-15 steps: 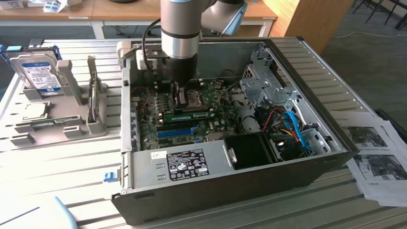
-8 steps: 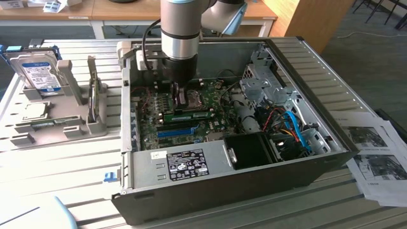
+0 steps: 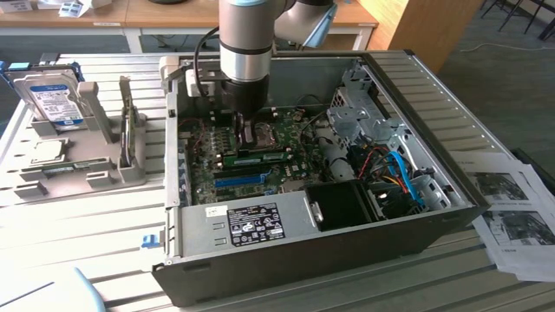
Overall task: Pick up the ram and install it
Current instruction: 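Press down the ram until it locks into place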
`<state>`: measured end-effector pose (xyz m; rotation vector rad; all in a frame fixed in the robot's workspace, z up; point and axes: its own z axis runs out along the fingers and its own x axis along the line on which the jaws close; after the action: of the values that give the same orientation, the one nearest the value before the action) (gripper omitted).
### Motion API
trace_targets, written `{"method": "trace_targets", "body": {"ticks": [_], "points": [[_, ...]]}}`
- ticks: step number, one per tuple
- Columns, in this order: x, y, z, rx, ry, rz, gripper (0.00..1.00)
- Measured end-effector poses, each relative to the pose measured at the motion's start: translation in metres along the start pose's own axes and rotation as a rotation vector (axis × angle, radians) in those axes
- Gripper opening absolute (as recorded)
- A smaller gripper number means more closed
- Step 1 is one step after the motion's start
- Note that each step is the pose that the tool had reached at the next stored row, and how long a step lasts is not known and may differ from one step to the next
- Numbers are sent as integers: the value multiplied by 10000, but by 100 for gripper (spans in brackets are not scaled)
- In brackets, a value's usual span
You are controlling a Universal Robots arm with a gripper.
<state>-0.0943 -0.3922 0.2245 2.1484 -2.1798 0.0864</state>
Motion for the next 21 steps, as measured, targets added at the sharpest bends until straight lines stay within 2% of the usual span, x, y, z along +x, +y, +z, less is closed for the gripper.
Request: {"method": "trace_targets", "body": {"ticks": [21], "points": [[6,0,26,-1,3,0,9]]}}
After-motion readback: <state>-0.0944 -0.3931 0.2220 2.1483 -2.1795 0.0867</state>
